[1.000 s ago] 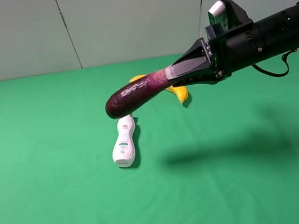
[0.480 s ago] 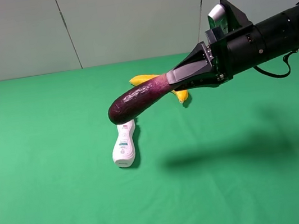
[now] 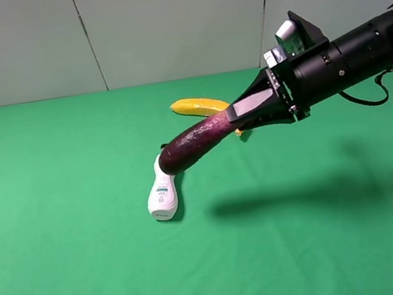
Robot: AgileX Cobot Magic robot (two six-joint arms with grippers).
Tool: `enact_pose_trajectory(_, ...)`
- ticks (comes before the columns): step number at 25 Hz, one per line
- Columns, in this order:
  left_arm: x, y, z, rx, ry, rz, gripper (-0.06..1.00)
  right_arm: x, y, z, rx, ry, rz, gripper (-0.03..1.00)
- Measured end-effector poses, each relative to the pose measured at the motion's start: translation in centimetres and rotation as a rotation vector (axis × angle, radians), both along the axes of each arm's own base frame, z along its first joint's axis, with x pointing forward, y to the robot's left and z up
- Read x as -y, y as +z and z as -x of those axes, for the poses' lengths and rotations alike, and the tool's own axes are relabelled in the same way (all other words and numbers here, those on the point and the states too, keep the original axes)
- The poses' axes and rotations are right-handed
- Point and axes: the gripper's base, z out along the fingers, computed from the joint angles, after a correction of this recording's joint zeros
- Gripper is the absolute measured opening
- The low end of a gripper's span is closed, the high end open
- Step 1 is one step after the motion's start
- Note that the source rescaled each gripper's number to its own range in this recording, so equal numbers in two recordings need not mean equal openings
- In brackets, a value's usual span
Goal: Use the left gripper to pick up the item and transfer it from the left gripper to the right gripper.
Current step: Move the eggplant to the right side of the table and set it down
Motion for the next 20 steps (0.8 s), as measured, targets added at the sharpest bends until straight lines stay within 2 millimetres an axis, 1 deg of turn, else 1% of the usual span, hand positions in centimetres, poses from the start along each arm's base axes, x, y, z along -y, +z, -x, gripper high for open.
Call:
enact_pose_trajectory(2,0.0,0.0,0.0,0.0,0.0,0.0,1.0,0.4,-0.1,0.0,-0.021,-0.012,0.015,0.02)
enact_pose_trajectory(5,0.0,0.0,0.0,0.0,0.0,0.0,1.0,1.7,0.0,-0.3,-0.04,-0.065,0.033,0.02)
enact_pose_trajectory(9,0.0,0.0,0.0,0.0,0.0,0.0,1.0,3.7,0.9,-0.5,-0.037,-0.129,0.065,0.02)
enact_pose_trajectory(12,0.0,0.0,0.0,0.0,0.0,0.0,1.0,4.7,1.8,-0.8,-0.009,-0.152,0.14,0.02)
enact_pose_trajectory(16,0.0,0.0,0.0,0.0,0.001,-0.001,1.0,5.4,3.2,-1.2,0.025,-0.167,0.248,0.02)
enact_pose_trajectory(20,0.0,0.0,0.0,0.0,0.001,-0.001,1.0,6.3,3.7,-1.6,0.019,-0.176,0.369,0.02)
